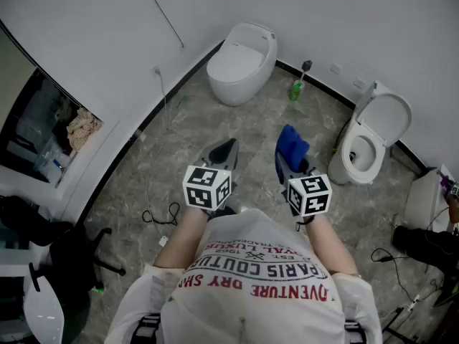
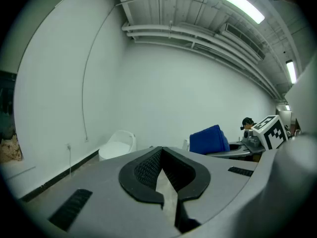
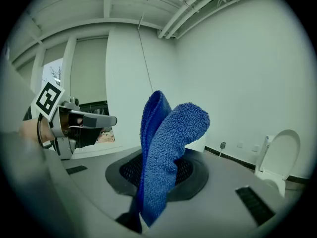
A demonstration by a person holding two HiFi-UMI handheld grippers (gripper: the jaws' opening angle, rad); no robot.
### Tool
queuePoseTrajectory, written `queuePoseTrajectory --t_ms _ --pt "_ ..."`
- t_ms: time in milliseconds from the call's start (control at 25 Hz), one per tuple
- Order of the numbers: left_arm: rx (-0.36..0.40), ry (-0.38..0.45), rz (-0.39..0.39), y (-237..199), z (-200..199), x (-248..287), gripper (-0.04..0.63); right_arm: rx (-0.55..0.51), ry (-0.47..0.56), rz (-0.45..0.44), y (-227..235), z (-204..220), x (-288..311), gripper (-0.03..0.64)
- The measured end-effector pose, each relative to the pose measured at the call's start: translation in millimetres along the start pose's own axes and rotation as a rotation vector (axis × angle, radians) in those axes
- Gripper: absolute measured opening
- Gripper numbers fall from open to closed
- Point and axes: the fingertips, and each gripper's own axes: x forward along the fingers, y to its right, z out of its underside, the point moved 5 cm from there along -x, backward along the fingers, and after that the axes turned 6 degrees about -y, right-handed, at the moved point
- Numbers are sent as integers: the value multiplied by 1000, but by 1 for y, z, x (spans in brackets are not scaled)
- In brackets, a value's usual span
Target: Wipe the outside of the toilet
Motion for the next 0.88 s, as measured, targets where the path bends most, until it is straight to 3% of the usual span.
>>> queuePoseTrajectory --t_ms 440,880 --pt "-28 -27 -19 -15 11 11 6 20 -17 2 7 6 13 74" --pt "-40 -67 -41 -43 4 60 6 119 -58 18 52 8 51 75"
